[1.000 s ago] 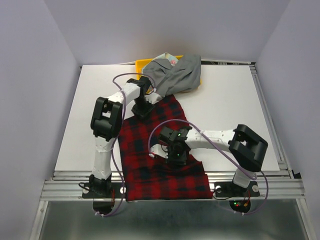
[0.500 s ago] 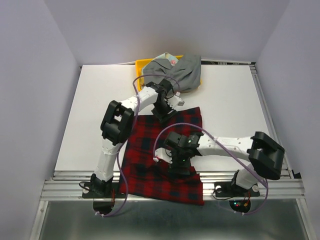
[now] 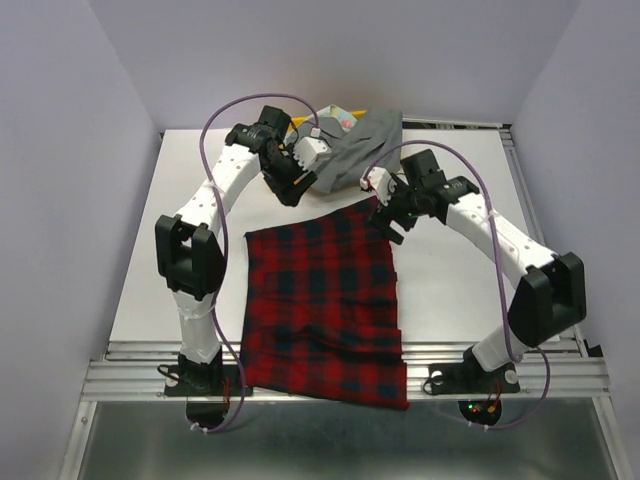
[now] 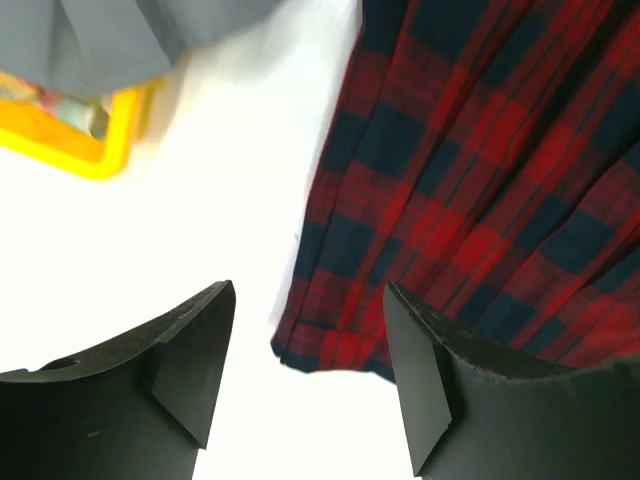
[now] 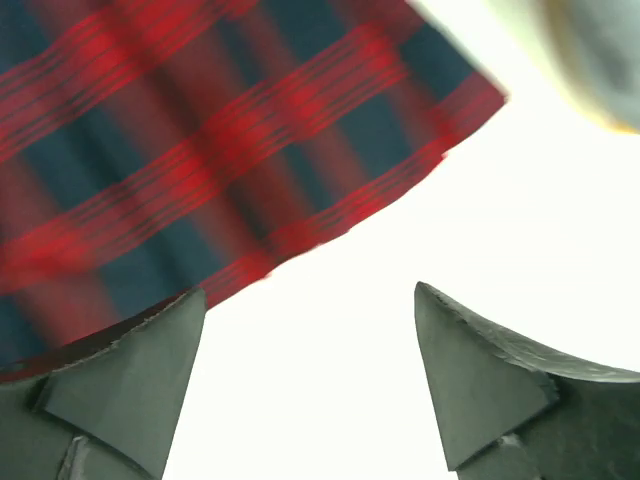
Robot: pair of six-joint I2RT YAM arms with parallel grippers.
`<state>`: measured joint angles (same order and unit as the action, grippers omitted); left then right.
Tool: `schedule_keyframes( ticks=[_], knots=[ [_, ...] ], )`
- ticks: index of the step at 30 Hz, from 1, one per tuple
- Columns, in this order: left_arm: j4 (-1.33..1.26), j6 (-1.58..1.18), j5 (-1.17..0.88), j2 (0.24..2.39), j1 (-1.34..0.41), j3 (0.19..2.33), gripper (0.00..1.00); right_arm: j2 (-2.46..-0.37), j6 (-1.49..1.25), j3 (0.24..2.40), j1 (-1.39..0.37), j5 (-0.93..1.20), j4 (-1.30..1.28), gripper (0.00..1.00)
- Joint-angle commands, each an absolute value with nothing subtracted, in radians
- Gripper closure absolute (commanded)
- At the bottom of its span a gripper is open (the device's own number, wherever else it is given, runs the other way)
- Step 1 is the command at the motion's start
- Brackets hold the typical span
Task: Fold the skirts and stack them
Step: Flatten the skirt out
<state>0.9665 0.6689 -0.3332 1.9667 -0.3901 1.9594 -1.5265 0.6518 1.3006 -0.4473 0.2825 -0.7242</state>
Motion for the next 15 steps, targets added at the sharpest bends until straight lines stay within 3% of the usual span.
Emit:
schedule_keyframes(
  ticks=[1,8,15],
  knots=[
    [0.971,0.761,-0.330,1.947,-0.332,1.862,0.28,-1.659,0.669,1.410,-0.413,0.330,-0.652,0.09],
    [0.911,0.791,-0.344,1.913,-0.267,1.758,0.29,-1.865,0.569,1.543,-0.347,0.377,-0.509,0.00],
    [0.879,0.822,-0.360,1.898,-0.242,1.681,0.29,-1.858,0.635,1.451,-0.347,0.498,-0.311,0.00]
  ],
)
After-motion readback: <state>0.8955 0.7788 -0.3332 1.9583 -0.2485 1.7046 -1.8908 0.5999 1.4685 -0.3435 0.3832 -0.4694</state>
